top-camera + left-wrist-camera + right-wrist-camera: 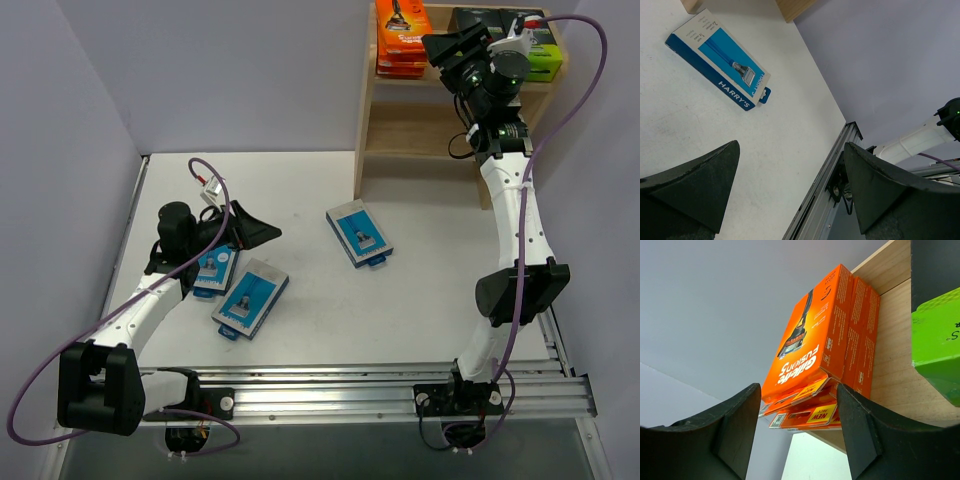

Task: Place and organize the shaving razors onto the shelf
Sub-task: Place the shaving razor onto shelf

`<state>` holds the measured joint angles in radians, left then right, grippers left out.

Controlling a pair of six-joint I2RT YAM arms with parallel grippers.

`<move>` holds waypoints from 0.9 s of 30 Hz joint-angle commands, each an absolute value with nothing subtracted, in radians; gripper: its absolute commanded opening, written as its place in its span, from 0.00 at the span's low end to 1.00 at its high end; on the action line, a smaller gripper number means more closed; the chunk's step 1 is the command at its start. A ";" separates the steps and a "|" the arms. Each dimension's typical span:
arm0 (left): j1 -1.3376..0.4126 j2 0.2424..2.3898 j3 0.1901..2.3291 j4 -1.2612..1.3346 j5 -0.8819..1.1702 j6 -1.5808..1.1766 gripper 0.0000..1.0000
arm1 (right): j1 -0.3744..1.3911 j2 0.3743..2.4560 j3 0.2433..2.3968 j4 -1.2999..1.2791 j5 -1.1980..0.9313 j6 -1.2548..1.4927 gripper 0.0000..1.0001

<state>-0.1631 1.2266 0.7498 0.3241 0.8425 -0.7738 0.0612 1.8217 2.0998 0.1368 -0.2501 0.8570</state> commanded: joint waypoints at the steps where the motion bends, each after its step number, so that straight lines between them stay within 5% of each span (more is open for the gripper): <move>1: -0.169 1.230 0.762 0.367 0.859 -0.764 0.94 | 0.075 1.772 2.140 0.184 -0.249 0.830 0.57; 27: -0.169 1.233 0.761 0.373 0.862 -0.770 0.94 | 0.094 1.741 2.109 0.199 -0.258 0.801 0.57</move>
<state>-0.1631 1.2282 0.7498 0.3244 0.8436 -0.7742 0.0868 1.8198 2.1002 0.1371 -0.2501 0.8268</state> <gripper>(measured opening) 0.941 0.574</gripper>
